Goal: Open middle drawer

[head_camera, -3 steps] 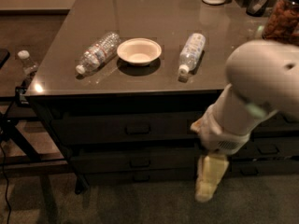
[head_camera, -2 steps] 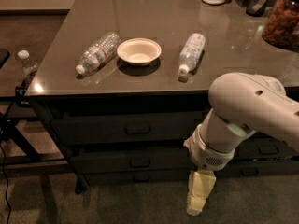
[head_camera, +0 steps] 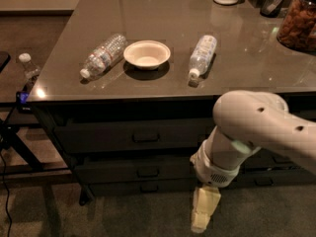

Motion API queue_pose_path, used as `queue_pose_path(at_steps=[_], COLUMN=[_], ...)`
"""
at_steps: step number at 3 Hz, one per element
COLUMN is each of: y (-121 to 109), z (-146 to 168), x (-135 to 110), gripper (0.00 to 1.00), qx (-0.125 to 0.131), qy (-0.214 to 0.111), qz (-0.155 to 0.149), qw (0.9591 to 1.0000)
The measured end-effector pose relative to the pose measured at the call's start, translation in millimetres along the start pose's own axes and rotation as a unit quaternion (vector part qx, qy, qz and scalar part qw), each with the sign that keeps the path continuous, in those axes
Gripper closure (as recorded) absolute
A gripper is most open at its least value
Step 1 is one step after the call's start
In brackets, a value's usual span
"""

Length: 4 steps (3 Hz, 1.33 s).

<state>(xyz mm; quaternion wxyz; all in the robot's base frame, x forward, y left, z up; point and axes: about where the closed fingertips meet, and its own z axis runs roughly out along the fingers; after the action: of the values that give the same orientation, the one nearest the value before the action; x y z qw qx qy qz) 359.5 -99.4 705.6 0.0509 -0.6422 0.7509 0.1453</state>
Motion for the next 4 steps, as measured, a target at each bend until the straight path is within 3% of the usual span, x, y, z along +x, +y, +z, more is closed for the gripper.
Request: queue_pose_path(at_steps=[1,2,3,4], y=[-15.0,-39.5,-39.5,-50.4], z=[52.5,91.6,91.6,112.5], x=[-0.8,-3.2,-3.2,-5.8], gripper=[0.0,0.0,0.0,0.0], qx=[-0.002,0.013,0.013,0.005], qy=[0.002,-0.003,-0.003,-0.012], qz=[0.017,0.027,0.027,0.029], qw=[0.9998,0.9996,0.9996,0.9995])
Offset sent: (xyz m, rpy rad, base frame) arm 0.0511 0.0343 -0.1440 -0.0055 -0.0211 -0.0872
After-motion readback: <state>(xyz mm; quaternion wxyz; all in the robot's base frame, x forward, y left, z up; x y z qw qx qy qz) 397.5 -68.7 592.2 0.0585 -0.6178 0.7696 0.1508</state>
